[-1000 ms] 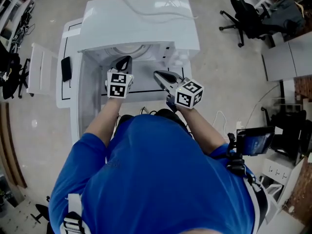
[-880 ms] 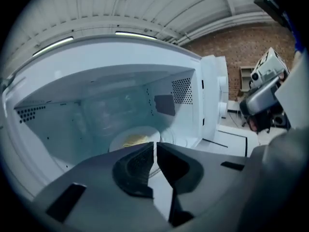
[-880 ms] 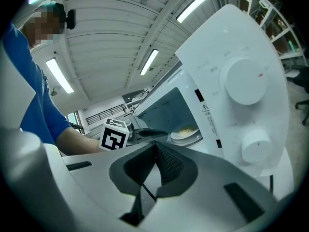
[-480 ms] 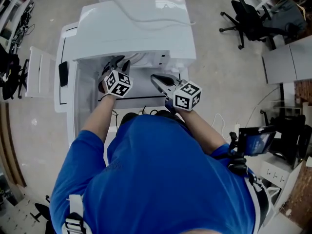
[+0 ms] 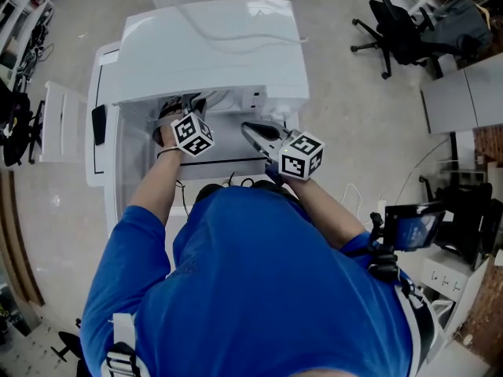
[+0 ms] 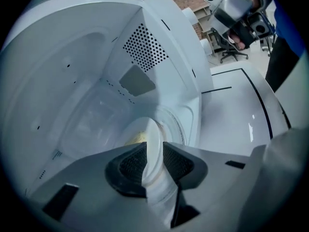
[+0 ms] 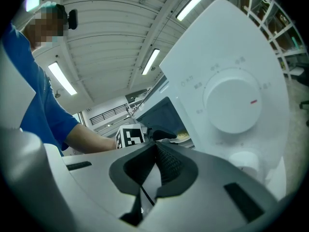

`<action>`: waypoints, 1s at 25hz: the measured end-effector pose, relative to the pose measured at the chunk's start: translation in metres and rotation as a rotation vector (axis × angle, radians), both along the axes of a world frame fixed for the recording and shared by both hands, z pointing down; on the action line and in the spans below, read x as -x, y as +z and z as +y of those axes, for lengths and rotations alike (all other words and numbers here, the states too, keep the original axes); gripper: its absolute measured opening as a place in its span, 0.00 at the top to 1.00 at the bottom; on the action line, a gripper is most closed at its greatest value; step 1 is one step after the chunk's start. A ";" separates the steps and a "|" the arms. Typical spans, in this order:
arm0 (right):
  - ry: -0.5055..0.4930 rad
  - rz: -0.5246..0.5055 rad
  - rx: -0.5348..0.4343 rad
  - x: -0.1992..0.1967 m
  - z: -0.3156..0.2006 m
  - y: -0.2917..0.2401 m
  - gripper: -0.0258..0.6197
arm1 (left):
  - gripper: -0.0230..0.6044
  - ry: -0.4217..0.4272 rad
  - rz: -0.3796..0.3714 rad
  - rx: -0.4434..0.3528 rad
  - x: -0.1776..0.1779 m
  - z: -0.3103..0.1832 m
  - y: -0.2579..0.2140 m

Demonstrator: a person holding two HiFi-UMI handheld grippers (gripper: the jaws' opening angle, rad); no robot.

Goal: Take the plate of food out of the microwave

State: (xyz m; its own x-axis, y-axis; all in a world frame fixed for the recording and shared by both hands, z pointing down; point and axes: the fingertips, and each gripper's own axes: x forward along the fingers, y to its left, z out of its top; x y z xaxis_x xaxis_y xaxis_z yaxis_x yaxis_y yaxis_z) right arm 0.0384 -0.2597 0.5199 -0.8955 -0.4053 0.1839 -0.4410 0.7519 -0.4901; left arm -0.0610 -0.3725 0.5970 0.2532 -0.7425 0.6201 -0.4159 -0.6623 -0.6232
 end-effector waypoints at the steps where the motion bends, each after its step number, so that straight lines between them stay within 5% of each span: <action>1: 0.002 0.000 0.001 -0.001 0.000 0.000 0.96 | 0.81 0.009 -0.015 -0.002 -0.001 -0.001 0.001; 9: 0.021 -0.003 0.004 -0.011 -0.004 0.000 0.96 | 0.81 0.060 -0.108 -0.030 -0.004 -0.010 0.005; 14: 0.027 -0.004 0.004 -0.014 -0.004 0.000 0.96 | 0.90 0.067 -0.105 -0.018 -0.004 -0.007 0.008; 25: 0.020 -0.011 0.021 -0.012 -0.002 0.005 0.96 | 0.90 0.037 -0.058 -0.017 0.000 0.006 0.003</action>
State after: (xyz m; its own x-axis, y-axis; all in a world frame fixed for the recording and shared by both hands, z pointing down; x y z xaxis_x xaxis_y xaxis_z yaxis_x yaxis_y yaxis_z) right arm 0.0506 -0.2621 0.5251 -0.8893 -0.4195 0.1824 -0.4503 0.7326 -0.5104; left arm -0.0608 -0.3661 0.6000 0.2444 -0.7439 0.6220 -0.3541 -0.6656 -0.6570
